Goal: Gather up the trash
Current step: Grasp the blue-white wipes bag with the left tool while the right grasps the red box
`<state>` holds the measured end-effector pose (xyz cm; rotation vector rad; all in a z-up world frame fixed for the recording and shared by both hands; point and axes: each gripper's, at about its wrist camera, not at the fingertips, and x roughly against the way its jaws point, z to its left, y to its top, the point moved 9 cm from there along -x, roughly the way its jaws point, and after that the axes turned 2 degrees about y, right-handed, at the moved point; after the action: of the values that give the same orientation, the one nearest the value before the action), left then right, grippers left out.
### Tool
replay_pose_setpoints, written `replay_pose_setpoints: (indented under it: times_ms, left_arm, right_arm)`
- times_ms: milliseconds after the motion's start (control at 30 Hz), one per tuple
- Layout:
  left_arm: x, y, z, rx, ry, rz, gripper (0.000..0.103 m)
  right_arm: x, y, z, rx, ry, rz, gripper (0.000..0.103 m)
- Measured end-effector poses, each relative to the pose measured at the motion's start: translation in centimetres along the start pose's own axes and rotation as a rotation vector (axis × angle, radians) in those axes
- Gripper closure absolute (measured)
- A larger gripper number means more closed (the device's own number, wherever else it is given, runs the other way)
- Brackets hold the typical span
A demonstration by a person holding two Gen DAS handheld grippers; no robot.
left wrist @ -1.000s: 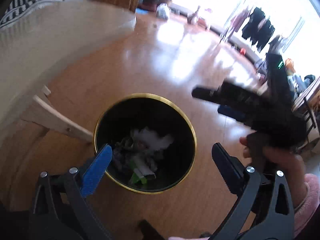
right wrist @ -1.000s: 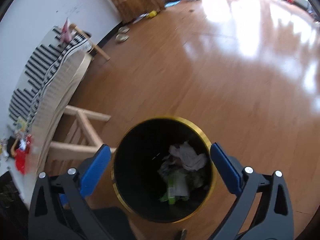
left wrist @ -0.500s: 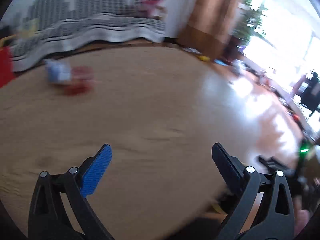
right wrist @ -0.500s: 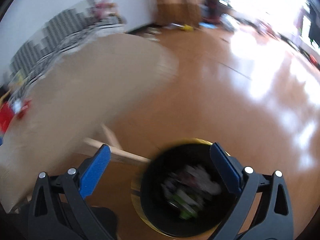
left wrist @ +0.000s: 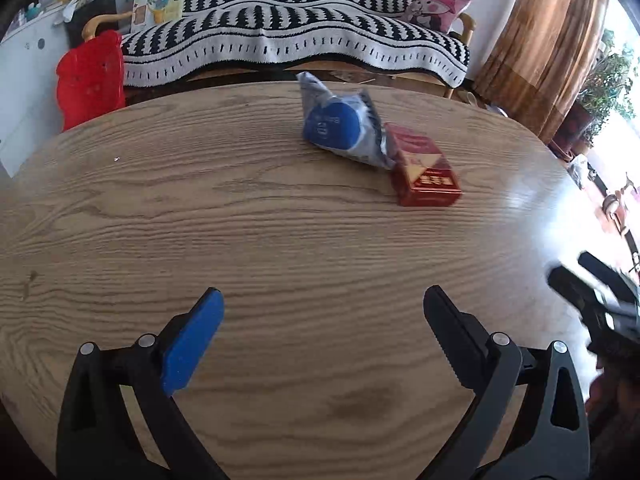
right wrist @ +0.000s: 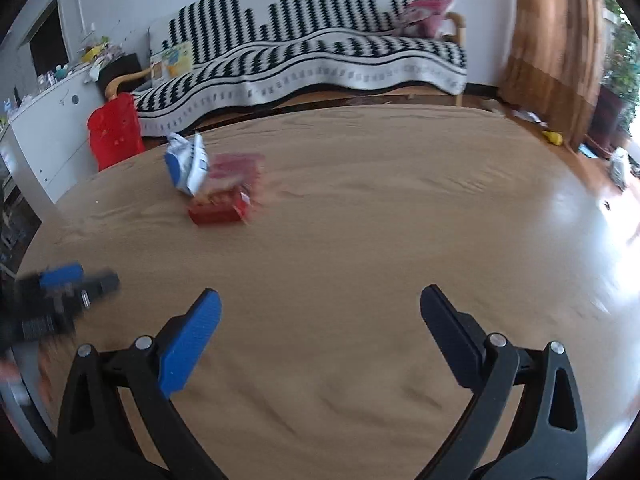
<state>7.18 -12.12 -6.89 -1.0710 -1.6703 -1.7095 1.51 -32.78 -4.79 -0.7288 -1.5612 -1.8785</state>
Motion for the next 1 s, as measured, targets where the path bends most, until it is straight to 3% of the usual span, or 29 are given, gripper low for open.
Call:
replay_pose_setpoints:
  times_ms: [233, 367, 600, 700, 867, 1000]
  left_arm:
    - [-2.2, 0.9, 2.0, 0.038, 0.006, 0.026, 0.006]
    - [-3.2, 0.8, 2.4, 0.032, 0.011, 0.044, 0.006]
    - [-4.1, 1.9, 3.0, 0.028, 0.046, 0.029, 0.006]
    - [-4.8, 3.3, 2.6, 0.048, 0.019, 0.031, 0.006]
    - [-5.7, 7.5, 0.9, 0.093, -0.021, -0.005, 0.006]
    - [-6.5, 10.6, -2.0, 0.051, -0.031, -0.034, 0.006]
  right_arm:
    - [-6.3, 5.4, 6.5, 0.041, 0.07, 0.035, 0.006]
    - [-9.3, 6.3, 8.3, 0.098, 0.039, 0.083, 0.006]
    - [-11.8, 6.2, 3.7, 0.029, -0.072, 0.109, 0.006]
    - [-12.3, 5.9, 1.9, 0.045, -0.111, 0.116, 0.006]
    - [-13.1, 6.8, 1.7, 0.12, -0.059, 0.117, 0.006]
    - [-13.8, 7.5, 1.6, 0.149, -0.03, 0.124, 0.005]
